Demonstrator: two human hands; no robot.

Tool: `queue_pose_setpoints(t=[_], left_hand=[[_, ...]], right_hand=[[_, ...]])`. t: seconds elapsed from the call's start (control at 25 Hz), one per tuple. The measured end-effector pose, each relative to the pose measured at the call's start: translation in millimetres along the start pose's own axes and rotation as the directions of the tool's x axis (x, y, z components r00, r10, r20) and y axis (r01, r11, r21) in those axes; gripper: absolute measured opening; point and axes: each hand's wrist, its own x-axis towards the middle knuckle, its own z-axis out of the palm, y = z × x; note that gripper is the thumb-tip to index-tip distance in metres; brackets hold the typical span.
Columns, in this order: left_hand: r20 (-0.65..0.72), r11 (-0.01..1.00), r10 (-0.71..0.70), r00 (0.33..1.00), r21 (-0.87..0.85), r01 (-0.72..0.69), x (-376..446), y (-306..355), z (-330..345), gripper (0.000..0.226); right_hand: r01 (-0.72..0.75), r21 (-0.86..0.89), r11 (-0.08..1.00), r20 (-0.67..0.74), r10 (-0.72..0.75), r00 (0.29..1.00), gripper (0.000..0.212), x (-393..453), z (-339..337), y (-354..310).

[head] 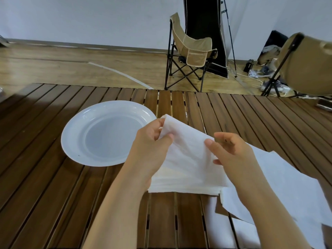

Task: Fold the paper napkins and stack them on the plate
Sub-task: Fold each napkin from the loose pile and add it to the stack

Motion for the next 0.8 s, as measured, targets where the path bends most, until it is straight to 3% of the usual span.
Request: queue_pose_setpoints(t=[0.2,0.32,0.48,0.64,0.8], left_hand=[[0.041,0.994,0.083,0.996,0.062,-0.085,-2.2,2.2,-0.4,0.020],[-0.076,0.961,0.214,0.974,0.198,-0.195,-1.0,-1.5,-1.7,0.018],[-0.232,0.876,0.404,0.885,0.377,-0.301,3.2,-5.7,-7.1,0.019],[-0.248,0.852,0.498,0.831,0.319,-0.415,1.5,0.2,-10.0,0.020],[-0.269,0.869,0.492,0.828,0.215,-0.446,-4.2,7.2,-7.1,0.013]], right_hand=[[0.033,0.167,0.985,0.061,-0.044,0.997,0.026,-1.8,-6.5,-4.6],[0.113,0.168,0.979,0.019,-0.117,0.993,0.024,-3.1,-8.7,-7.6],[0.226,0.192,0.955,-0.047,-0.221,0.974,0.013,-3.2,-10.0,-10.5],[0.273,0.220,0.936,-0.096,-0.258,0.961,0.008,-4.1,-12.0,-14.2],[0.264,0.229,0.937,-0.086,-0.251,0.964,0.005,-5.3,-10.6,-16.0]])
